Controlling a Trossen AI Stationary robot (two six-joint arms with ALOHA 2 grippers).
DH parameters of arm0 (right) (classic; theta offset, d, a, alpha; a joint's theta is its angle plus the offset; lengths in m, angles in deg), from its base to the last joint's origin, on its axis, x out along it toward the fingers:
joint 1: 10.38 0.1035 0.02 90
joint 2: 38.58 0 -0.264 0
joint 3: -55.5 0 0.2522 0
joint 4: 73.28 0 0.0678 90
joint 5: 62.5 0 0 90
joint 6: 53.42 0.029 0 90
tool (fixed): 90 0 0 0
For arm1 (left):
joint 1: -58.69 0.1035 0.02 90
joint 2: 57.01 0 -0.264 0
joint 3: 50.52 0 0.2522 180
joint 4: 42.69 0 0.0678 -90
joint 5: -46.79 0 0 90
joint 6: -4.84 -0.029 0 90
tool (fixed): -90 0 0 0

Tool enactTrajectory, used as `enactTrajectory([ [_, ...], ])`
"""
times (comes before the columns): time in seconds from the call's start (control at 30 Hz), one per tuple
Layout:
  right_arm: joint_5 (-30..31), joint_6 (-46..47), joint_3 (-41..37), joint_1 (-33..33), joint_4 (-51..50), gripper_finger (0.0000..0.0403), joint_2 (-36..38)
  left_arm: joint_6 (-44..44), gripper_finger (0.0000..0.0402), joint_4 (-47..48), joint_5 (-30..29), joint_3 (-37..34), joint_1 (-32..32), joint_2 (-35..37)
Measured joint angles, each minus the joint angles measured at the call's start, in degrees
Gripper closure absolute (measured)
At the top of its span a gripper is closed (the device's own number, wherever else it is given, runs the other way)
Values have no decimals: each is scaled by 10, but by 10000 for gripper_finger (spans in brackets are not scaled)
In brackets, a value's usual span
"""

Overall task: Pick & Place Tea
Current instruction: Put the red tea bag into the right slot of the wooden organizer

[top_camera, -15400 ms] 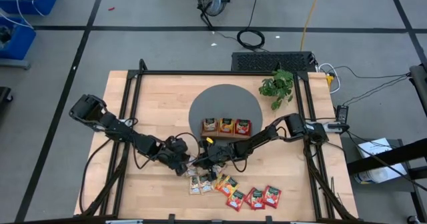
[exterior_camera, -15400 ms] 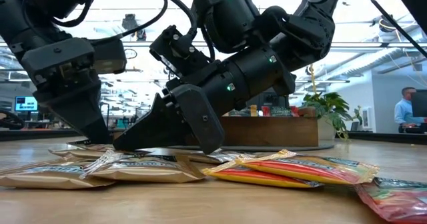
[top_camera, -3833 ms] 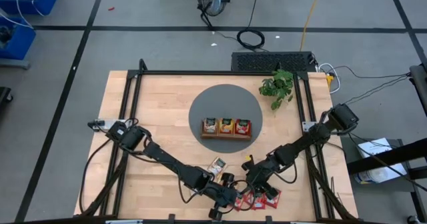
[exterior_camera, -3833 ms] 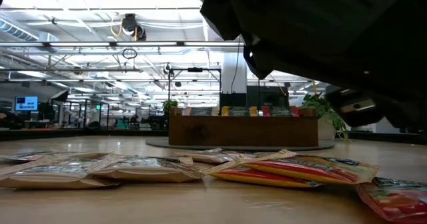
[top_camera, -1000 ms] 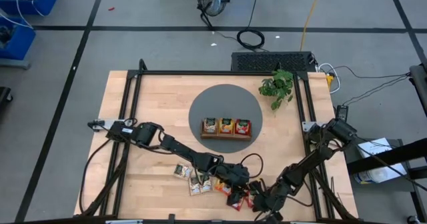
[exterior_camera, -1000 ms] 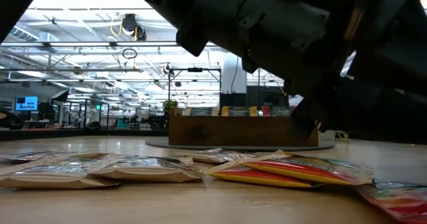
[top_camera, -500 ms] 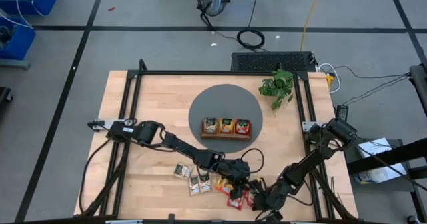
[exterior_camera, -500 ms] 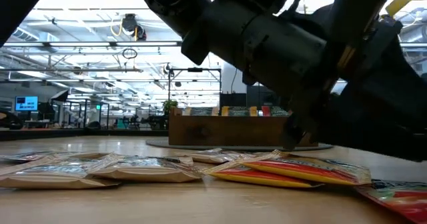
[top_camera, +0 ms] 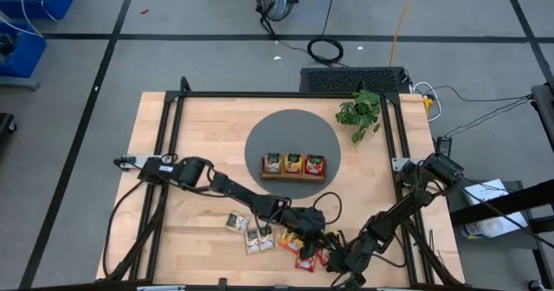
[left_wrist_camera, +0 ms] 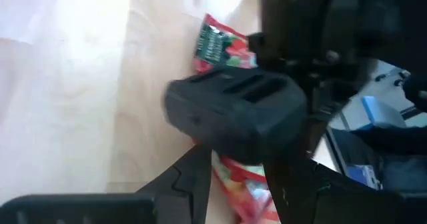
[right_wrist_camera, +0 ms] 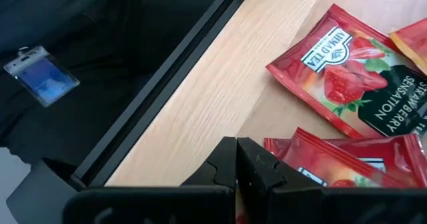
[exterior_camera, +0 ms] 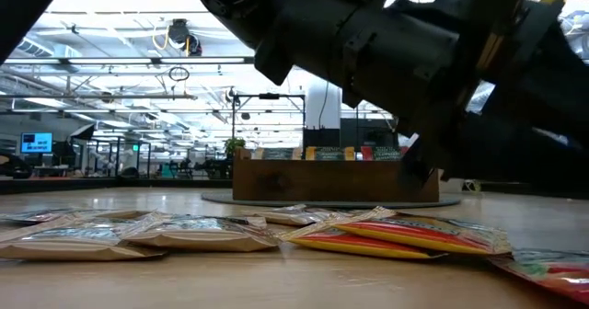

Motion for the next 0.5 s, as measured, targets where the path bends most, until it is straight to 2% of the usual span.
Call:
enactTrajectory([
  [0.5, 18, -5, 0, -1, -10, 403, 1, 13, 266, -27, 8, 5, 2, -24],
])
